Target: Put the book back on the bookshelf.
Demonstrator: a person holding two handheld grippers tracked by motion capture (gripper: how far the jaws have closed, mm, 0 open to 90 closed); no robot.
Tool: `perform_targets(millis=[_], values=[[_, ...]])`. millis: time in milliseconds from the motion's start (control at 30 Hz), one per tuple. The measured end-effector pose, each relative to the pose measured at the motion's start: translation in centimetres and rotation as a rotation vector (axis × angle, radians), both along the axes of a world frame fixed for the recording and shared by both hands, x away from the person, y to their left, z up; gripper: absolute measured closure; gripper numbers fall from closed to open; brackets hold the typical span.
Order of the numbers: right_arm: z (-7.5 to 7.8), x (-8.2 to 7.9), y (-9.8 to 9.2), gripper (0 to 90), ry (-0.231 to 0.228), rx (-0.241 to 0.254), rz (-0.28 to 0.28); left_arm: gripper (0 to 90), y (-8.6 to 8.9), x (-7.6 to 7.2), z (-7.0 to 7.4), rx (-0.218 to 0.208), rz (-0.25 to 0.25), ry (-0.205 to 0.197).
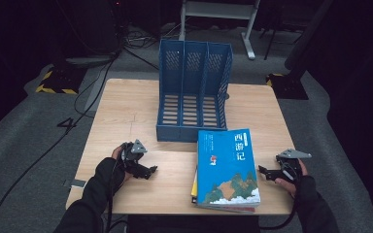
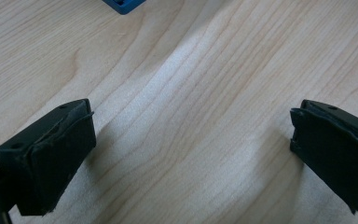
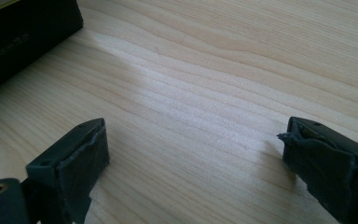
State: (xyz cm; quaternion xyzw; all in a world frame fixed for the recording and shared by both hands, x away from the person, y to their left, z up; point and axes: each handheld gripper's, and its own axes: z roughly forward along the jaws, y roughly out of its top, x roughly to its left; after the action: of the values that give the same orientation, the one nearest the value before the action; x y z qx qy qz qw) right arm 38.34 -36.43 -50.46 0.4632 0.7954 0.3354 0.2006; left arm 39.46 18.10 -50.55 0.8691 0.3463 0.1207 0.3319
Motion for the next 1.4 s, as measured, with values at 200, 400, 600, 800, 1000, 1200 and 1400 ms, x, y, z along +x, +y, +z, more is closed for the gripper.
perform_targets(millis=[200,400,600,800,1000,1200,1400], values=[[0.4,-0.2,-0.3,14.1,0.021,-0.015,0.012,0.3,0.2,-0.3,0.0,0.001,-0.003,-0.003],[1.3,-0.7,-0.3,18.4,0.018,-0.006,0.041,0.3,0.1,-0.7,0.0,0.004,0.025,-0.006],[3.3,-1.5,0.1,22.8,0.005,0.012,0.059,0.3,-0.3,-0.8,0.0,0.006,0.018,-0.003],[5.0,-2.0,0.7,22.8,-0.03,0.03,0.08,0.4,-1.3,-1.0,0.0,0.005,-0.028,-0.005],[7.7,-2.7,1.2,24.5,-0.088,0.057,0.114,0.0,-1.9,-1.1,0.0,0.004,-0.011,0.001],[9.4,-3.1,2.1,24.6,-0.115,0.07,0.135,0.0,-2.5,-1.2,0.0,0.004,-0.021,-0.003],[10.9,-3.7,3.3,25.7,-0.135,0.08,0.161,0.1,-2.9,-1.3,0.0,0.002,-0.021,-0.001]])
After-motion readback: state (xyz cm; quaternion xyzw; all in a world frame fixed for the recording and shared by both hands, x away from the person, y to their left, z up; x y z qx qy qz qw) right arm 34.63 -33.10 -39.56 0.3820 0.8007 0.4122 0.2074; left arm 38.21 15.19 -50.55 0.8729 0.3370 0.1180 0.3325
